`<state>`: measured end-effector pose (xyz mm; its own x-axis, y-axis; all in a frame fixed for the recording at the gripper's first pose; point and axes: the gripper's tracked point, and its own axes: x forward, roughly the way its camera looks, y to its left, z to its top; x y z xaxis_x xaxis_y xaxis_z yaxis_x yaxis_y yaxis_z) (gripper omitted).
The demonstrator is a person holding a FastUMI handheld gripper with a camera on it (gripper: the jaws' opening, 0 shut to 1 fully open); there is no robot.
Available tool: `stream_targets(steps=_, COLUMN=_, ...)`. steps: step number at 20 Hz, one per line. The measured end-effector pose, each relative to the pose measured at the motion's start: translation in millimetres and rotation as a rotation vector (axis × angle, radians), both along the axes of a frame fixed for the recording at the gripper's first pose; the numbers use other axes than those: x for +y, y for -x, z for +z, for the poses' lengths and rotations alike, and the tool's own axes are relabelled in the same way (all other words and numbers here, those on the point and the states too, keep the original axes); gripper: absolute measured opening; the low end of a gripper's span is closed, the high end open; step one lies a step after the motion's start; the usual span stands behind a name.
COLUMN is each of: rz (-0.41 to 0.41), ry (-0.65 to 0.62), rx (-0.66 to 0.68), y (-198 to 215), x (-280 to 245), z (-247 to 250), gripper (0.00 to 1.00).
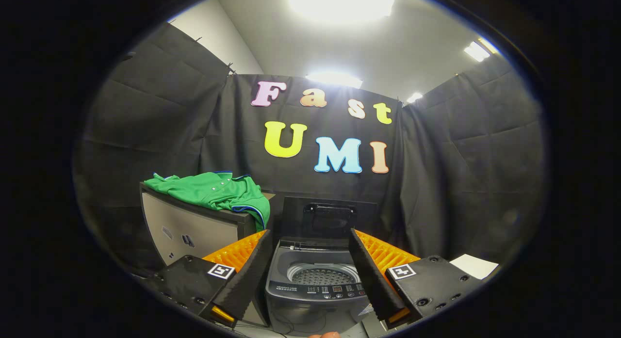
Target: Put the clothes into the washing machine and then close the washing machine lid.
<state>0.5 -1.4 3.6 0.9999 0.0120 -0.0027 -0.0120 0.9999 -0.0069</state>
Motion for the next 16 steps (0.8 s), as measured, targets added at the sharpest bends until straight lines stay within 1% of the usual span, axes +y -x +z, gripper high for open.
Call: stream_targets(steps=16, rz=-0.001, ry=0.017, rx=-0.006, y=-0.8, x=0.9, z=1.9, gripper=0.99)
